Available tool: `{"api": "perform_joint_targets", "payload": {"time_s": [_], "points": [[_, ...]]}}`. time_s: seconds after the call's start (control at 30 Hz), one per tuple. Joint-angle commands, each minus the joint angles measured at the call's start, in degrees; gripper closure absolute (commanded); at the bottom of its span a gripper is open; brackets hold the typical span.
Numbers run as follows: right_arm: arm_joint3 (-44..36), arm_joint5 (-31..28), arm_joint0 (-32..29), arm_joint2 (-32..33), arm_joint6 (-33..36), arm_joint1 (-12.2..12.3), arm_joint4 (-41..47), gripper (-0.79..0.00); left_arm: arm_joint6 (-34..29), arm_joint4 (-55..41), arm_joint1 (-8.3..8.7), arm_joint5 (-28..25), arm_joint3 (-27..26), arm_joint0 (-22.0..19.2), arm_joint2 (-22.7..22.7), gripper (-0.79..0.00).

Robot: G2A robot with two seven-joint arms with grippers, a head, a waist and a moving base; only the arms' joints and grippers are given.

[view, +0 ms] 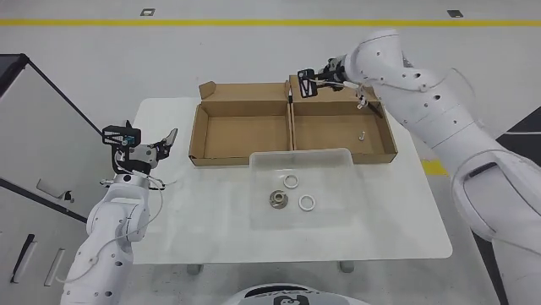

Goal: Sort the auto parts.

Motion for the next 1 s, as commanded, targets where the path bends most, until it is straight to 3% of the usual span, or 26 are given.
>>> {"api": "perform_joint_targets", "payload": {"time_s": [0.0, 0.37, 0.97], "points": [[1.93, -0.78, 0.45, -1.07, -0.47, -0.65, -0.75, 0.000, 0.00, 0.00, 0.00, 0.00, 0.00, 0.00, 0.00, -0.785], [11.65, 0.28, 0.64, -4.21, -2.08, -3.61, -3.07, 0.000, 0.00, 0.00, 0.00, 0.00, 0.00, 0.00, 0.00, -0.785], [20.83, 2.02, -3.05, -2.25, 2.45, -5.98, 4.12, 0.000, 0.00, 0.00, 0.00, 0.00, 0.00, 0.00, 0.00, -0.785]]}}
